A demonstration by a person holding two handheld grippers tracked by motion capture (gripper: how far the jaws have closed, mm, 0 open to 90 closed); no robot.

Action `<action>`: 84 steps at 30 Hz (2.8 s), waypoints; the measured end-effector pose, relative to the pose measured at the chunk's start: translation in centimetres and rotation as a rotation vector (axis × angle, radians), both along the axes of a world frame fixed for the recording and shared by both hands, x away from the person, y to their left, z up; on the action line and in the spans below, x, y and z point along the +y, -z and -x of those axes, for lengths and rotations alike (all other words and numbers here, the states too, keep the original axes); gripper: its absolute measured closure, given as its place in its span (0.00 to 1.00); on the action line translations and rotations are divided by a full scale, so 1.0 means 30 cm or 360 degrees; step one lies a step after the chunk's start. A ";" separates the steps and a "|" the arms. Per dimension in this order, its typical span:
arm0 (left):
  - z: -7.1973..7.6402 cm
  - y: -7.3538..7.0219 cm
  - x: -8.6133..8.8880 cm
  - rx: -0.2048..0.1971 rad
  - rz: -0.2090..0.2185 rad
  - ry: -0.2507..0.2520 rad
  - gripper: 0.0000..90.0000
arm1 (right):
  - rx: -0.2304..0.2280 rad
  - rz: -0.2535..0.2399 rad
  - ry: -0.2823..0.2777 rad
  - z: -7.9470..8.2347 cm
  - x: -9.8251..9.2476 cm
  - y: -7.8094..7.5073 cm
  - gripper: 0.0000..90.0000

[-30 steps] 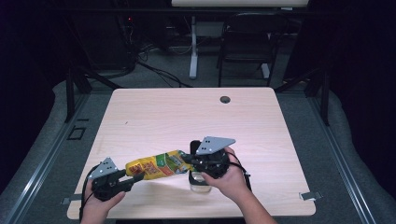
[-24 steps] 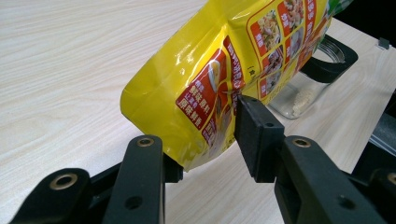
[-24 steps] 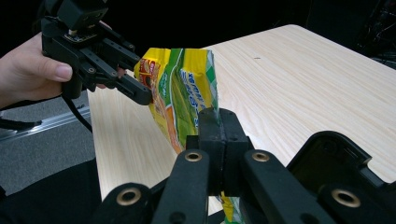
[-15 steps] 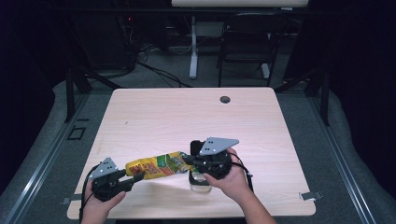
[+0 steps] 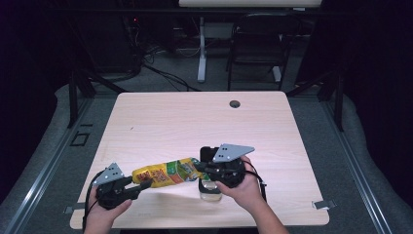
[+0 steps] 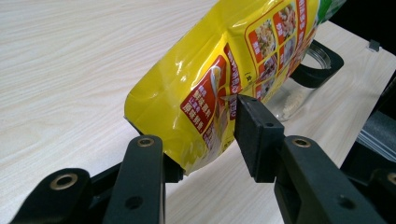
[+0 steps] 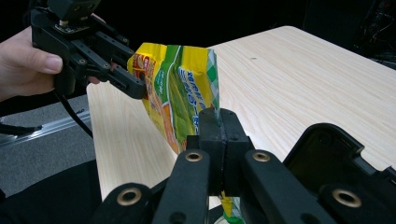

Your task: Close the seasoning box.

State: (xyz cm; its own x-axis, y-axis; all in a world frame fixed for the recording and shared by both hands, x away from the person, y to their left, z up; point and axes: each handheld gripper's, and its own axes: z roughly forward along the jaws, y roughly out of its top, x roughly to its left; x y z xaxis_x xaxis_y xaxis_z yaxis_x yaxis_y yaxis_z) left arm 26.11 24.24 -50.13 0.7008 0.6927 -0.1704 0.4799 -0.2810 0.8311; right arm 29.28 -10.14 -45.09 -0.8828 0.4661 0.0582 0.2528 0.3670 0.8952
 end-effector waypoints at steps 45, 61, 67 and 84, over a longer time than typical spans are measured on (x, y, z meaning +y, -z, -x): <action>-0.009 -0.044 -0.007 -0.0030 0.0017 0.0034 0.70 | 0.0006 -0.0034 0.0048 0.011 -0.025 0.014 0.99; -0.003 -0.046 -0.007 -0.0042 0.0036 0.0033 0.70 | 0.0003 -0.0007 0.0044 0.014 -0.031 0.010 1.00; -0.002 -0.054 -0.009 -0.0047 0.0048 0.0039 0.70 | 0.0007 -0.0006 0.0047 0.015 -0.033 0.010 1.00; -0.012 -0.108 -0.032 -0.0069 0.0042 0.0064 0.70 | 0.0025 -0.0022 0.0067 0.006 -0.059 0.017 1.00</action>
